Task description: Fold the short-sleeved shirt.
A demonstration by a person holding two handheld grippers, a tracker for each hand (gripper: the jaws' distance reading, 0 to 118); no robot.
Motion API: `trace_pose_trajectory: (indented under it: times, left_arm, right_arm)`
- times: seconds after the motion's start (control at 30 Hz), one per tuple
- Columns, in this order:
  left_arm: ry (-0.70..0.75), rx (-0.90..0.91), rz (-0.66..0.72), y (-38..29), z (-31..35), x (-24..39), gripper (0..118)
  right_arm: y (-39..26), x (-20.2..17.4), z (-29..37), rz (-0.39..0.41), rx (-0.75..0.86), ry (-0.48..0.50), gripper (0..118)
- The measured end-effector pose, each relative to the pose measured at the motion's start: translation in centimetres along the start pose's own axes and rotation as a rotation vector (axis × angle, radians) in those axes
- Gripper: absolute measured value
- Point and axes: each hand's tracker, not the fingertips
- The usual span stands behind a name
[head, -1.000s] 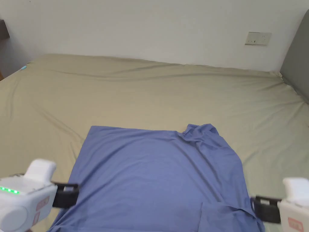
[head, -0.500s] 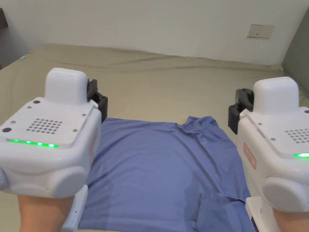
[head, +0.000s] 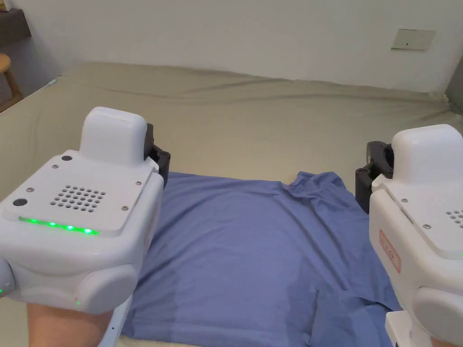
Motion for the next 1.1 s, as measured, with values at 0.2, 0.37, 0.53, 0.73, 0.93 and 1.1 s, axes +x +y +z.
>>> trace_pose_trajectory:
  times: [0.2, 0.37, 0.53, 0.73, 0.93, 1.1]
  left_arm:
    - [-0.155, -0.313, 0.108, -9.2, -1.8, -5.8, 0]
    - [-0.008, -0.627, 0.114, -18.9, -2.3, -9.2, 33]
    - [0.013, -0.816, 0.058, -25.3, -2.6, -8.9, 114]
    - [0.059, -0.89, 0.012, -28.2, -3.8, -7.5, 94]
    - [0.007, -0.877, 0.0, -28.4, -4.6, -6.6, 6]
    - [0.002, -0.877, 0.02, -27.7, -5.0, -6.2, 4]
  right_arm:
    - [-2.4, 0.6, -0.4, 0.011, -0.093, 0.018, 1]
    - [-4.4, 1.1, -1.5, 0.003, -0.158, 0.013, 1]
    - [-5.7, 1.2, -2.6, -0.003, -0.227, 0.03, 1]
    - [-6.4, 0.9, -3.3, 0.018, -0.275, 0.032, 1]
    - [-6.9, 1.0, -3.6, 0.021, -0.297, 0.021, 1]
    - [-8.1, 1.9, -3.8, 0.03, -0.329, -0.006, 1]
